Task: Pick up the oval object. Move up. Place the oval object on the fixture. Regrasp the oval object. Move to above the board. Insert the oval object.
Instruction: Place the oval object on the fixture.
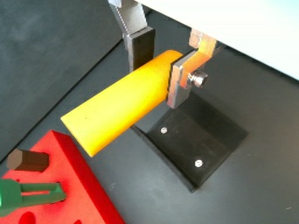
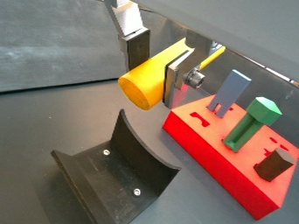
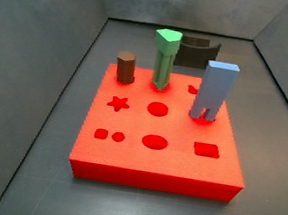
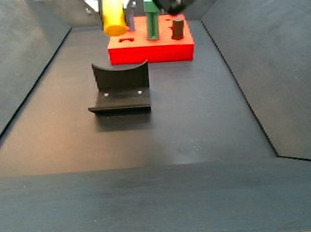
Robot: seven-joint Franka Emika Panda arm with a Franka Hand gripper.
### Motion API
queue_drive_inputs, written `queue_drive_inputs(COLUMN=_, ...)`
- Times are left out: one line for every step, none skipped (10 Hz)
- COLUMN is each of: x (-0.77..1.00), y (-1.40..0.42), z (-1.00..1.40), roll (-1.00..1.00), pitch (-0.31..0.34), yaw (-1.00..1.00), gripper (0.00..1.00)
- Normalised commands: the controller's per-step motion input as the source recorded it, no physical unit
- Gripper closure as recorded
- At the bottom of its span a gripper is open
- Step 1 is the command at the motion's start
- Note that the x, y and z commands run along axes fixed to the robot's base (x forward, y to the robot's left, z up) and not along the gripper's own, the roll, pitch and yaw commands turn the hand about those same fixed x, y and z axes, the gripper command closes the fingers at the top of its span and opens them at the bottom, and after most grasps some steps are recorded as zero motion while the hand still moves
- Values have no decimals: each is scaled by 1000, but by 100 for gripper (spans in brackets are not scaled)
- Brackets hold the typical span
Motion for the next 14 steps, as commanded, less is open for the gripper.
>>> queue_drive_inputs(x=110, y=73, z=-1000, roll=-1000, pitch=-41, yaw=-211, gripper=100)
queue_drive_inputs(x=117, y=76, z=-1000, roll=-1000, pitch=-30, yaw=-199, gripper=100)
queue_drive_inputs(x=127, y=78, z=-1000, roll=-1000, pitch=-20, yaw=-187, gripper=100)
queue_drive_inputs(x=134, y=84, z=-1000, roll=-1000, pitch=-18, yaw=-179, gripper=100)
queue_drive_inputs(x=143, y=91, z=-1000, roll=-969, pitch=-26, yaw=-169, gripper=100)
queue_drive_inputs(x=149, y=95, z=-1000, roll=-805, pitch=-24, yaw=-139, gripper=100)
queue_drive_inputs(x=157, y=101, z=-1000, roll=-642, pitch=-21, yaw=-110, gripper=100)
queue_drive_inputs(x=163, y=106, z=-1000, roll=-475, pitch=-10, yaw=-89, gripper=100)
queue_drive_inputs(x=174, y=107, z=-1000, roll=-282, pitch=8, yaw=-68, gripper=100)
queue_drive_inputs(x=177, y=106, z=-1000, roll=-210, pitch=13, yaw=-63, gripper=100)
queue_drive_inputs(x=178, y=110, z=-1000, roll=-191, pitch=16, yaw=-63, gripper=100)
queue_drive_inputs(x=142, y=94, z=-777, roll=-169, pitch=21, yaw=-65, gripper=100)
queue_drive_inputs(x=121, y=79, z=-618, roll=-156, pitch=24, yaw=-65, gripper=100)
queue_drive_inputs(x=96, y=72, z=-439, roll=-127, pitch=24, yaw=-68, gripper=100)
